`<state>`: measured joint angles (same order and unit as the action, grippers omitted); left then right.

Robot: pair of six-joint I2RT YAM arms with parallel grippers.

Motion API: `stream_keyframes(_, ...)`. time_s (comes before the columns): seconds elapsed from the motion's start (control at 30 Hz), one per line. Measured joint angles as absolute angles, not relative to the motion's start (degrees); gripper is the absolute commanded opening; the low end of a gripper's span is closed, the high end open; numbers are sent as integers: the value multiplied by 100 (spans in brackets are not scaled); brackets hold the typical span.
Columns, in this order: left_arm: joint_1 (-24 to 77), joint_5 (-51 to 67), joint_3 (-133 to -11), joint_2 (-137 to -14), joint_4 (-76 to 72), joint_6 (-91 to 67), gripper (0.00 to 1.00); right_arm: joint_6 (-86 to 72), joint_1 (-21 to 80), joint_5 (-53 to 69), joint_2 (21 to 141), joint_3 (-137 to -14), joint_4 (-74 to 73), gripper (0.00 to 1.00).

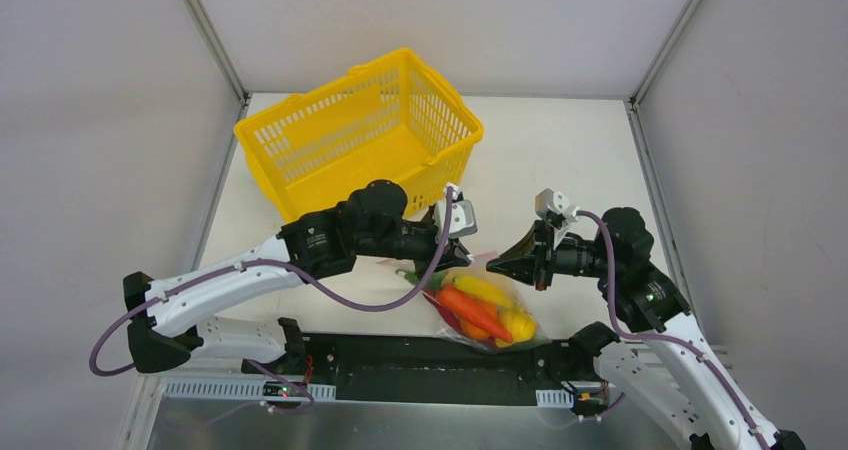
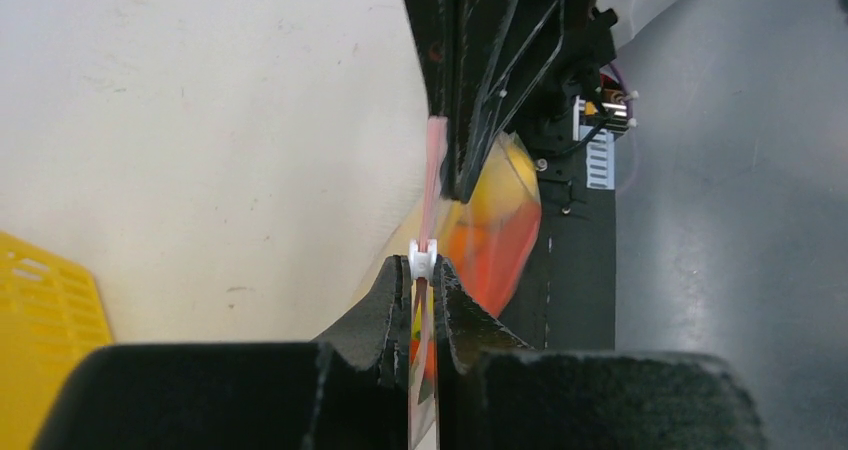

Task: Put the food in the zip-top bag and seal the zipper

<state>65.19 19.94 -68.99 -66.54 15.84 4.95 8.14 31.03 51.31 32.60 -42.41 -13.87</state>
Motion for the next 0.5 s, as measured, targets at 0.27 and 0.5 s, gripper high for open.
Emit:
stream_keyframes(0.27,6429,1522,-6504,-6267,1887,556,0,792,3111,4845,3140,-4241,-1378,0)
stream_keyframes(0.5,6401,1166,-6020,-5787,1988,541,0,707,3118,4335,2947,-4132,-1293,0)
